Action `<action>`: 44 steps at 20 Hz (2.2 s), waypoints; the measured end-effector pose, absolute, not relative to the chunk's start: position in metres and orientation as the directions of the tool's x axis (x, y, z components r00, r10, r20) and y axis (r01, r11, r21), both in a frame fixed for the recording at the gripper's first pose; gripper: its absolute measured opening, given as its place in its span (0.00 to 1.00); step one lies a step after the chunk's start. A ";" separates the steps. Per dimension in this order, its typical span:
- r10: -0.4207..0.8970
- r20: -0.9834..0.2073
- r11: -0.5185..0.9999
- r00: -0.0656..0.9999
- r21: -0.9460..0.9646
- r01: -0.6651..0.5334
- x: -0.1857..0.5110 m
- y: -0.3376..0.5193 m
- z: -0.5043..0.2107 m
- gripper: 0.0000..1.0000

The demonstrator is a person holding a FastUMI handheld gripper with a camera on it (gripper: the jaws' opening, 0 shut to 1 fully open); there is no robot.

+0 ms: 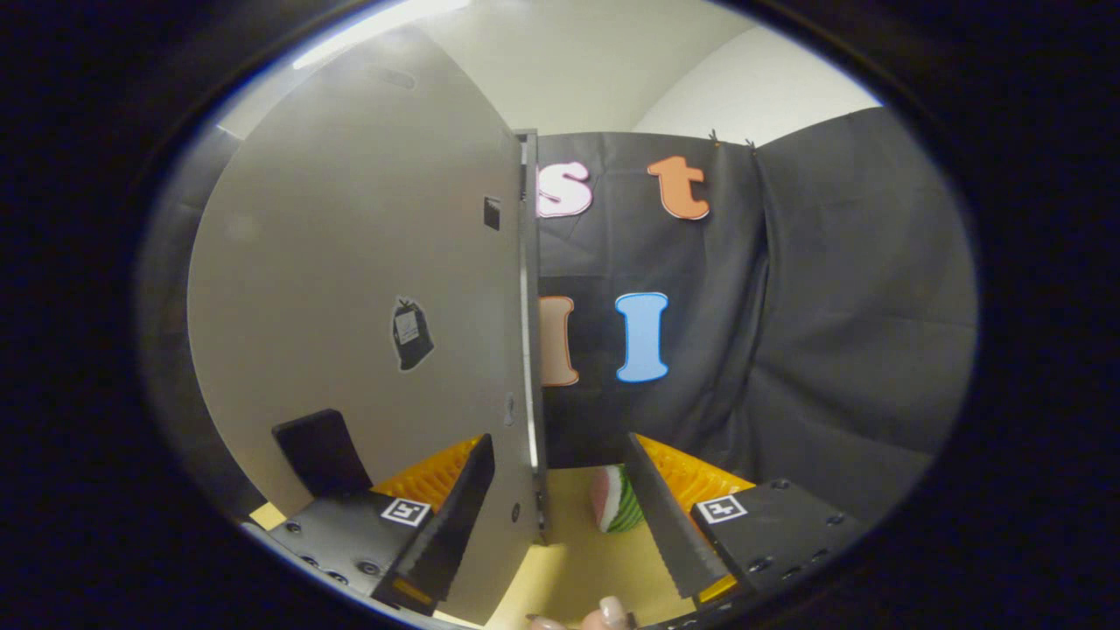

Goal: Open the shoe cabinet door, grab the shoes and put them into the shoe cabinet, then close the shoe cabinet door.

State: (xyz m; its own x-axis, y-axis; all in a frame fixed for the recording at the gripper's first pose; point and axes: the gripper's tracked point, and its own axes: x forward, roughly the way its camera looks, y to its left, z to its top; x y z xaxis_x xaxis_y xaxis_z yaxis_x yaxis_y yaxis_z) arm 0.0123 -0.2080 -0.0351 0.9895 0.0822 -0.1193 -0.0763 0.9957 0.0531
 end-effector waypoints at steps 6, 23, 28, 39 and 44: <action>0.099 -0.101 0.993 0.990 0.069 -0.092 0.016 -0.137 -0.036 0.94; 0.276 -0.060 0.961 0.959 0.002 -0.277 0.088 0.055 -0.046 0.94; 0.275 -0.059 0.961 0.960 0.021 -0.275 0.105 0.070 -0.053 0.94; 0.267 -0.046 0.963 0.963 0.055 -0.265 0.145 0.091 -0.058 0.94; 0.240 -0.052 0.971 0.969 0.029 -0.239 0.156 0.092 -0.055 0.94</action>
